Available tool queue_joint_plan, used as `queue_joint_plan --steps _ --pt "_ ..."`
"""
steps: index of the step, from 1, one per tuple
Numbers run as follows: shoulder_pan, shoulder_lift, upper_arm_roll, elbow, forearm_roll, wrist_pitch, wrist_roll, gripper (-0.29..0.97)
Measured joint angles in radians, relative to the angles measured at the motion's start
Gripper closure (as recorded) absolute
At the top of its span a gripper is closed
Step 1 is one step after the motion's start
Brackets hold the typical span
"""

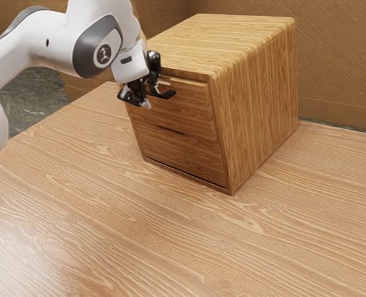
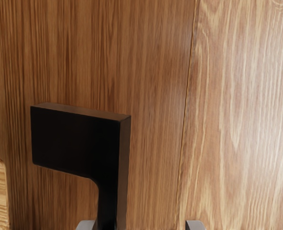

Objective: Pull the drawer handle with one arm to open the drawer

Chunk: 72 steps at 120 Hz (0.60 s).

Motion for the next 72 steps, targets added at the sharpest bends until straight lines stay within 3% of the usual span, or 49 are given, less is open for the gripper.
queue_joint_plan --steps 45,72 --pt "-0.006 -0.047 0.046 -0.049 0.0 -0.018 0.01 0.52" --pt "-0.01 -0.143 0.058 -0.164 0.001 -0.013 0.011 0.53"
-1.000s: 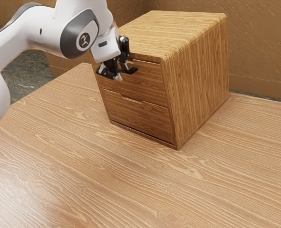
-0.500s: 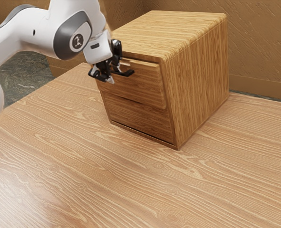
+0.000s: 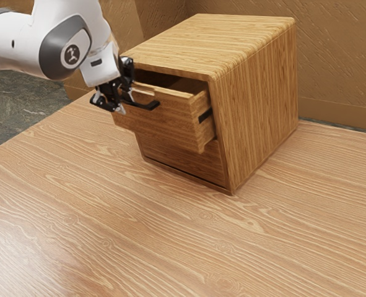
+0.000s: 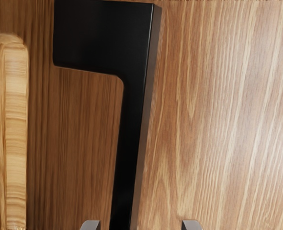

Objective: Pull the drawer handle with one arm to open the drawer

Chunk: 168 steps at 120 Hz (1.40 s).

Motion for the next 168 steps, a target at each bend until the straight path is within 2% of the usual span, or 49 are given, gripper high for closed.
queue_joint_plan --steps 10,18,21,39,46,58,72,79,88,98,116,122,153,159,168 --pt "-0.007 -0.07 0.003 -0.105 0.0 0.034 -0.001 0.5" --pt "0.02 -0.113 -0.022 -0.167 0.0 0.073 -0.002 0.57" --pt "-0.011 -0.125 0.009 -0.183 0.001 0.087 -0.003 0.58" --pt "-0.038 -0.225 0.04 -0.288 0.001 0.135 -0.009 0.62" --pt "-0.048 -0.265 0.063 -0.328 0.001 0.145 -0.011 0.58" --pt "-0.077 -0.358 0.103 -0.404 0.003 0.156 -0.014 0.64" --pt "0.061 -0.616 0.129 -0.558 0.002 0.164 -0.017 0.57" --pt "0.114 -0.674 0.127 -0.589 -0.006 0.158 -0.021 0.5" --pt "0.133 -0.671 0.06 -0.546 -0.029 0.105 -0.067 0.36" --pt "0.131 -0.665 -0.068 -0.512 -0.041 0.03 -0.174 0.24" --pt "0.131 -0.664 -0.337 -0.371 -0.014 -0.214 -0.479 0.13" --pt "0.13 -0.664 -0.394 -0.346 -0.011 -0.288 -0.588 0.1" --pt "0.136 -0.617 -0.424 -0.339 -0.057 -0.538 -1.071 0.04" --pt "0.135 -0.581 -0.404 -0.338 -0.06 -0.561 -1.149 0.04" --pt "0.116 -0.513 -0.331 -0.337 -0.063 -0.57 -1.252 0.03"
